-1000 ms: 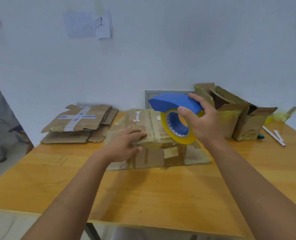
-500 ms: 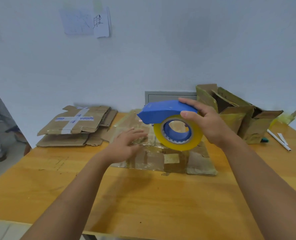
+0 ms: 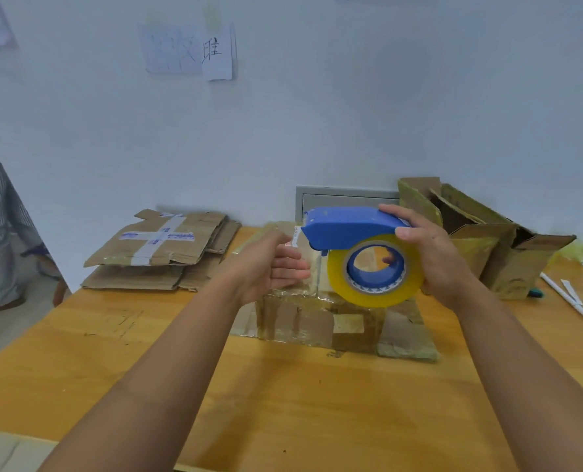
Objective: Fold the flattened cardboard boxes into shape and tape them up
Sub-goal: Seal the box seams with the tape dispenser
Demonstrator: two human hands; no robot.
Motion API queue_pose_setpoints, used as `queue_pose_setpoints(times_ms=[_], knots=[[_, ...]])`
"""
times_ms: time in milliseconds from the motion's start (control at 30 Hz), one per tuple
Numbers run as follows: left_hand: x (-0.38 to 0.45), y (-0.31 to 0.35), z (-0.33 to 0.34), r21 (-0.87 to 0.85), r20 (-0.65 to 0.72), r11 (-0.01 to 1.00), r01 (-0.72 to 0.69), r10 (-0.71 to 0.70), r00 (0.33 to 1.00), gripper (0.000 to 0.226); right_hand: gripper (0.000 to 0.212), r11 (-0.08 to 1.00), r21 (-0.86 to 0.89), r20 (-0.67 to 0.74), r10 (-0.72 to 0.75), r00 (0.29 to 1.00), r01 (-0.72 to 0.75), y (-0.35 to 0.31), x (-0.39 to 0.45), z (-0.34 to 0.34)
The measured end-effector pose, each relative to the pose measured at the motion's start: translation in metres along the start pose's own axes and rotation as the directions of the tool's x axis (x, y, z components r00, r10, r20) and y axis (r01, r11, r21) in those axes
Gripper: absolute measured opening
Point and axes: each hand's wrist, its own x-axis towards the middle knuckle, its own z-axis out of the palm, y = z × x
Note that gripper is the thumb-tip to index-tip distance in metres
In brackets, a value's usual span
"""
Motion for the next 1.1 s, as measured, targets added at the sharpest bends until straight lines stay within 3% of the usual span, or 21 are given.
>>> queue_pose_setpoints(times_ms=[200,267,400,633,800,900,1100], knots=[[0.000,0.008,0.012,0.216,0.103,0.976,0.005,-0.028,0.994,0.059,0.043,1.000,0.012,-0.038,-0.010,0.999,0.011,0.002,-0.003,0.002],[-0.001,0.007,0.015,0.241,0.116,0.970,-0.023,-0.005,0.993,0.048,0.044,1.000,0.016,-0.051,-0.015,0.999,0.016,0.002,-0.004,0.003],[0.000,0.004,0.014,0.082,0.118,0.996,-0.031,0.021,0.993,0.012,0.042,0.999,0.028,-0.073,-0.016,0.997,0.018,0.002,-0.007,0.003],[-0.001,0.011,0.003,-0.057,0.058,0.998,-0.013,0.017,0.998,0.001,0.050,1.000,-0.017,0.014,-0.022,1.000,0.022,-0.002,-0.007,-0.001],[-0.004,0.025,-0.010,0.051,0.013,0.995,-0.087,0.087,0.996,0.015,0.057,0.981,-0.189,0.153,-0.020,0.988,0.049,-0.020,-0.001,-0.005],[-0.006,0.033,-0.023,0.072,-0.029,0.990,-0.123,0.126,0.992,0.019,0.048,0.975,-0.207,0.130,-0.053,0.990,0.079,-0.036,0.002,-0.018],[-0.006,0.017,-0.040,0.255,-0.076,0.964,-0.074,0.097,0.992,0.021,0.050,0.924,-0.380,0.209,0.055,0.976,0.030,-0.053,-0.003,-0.041]])
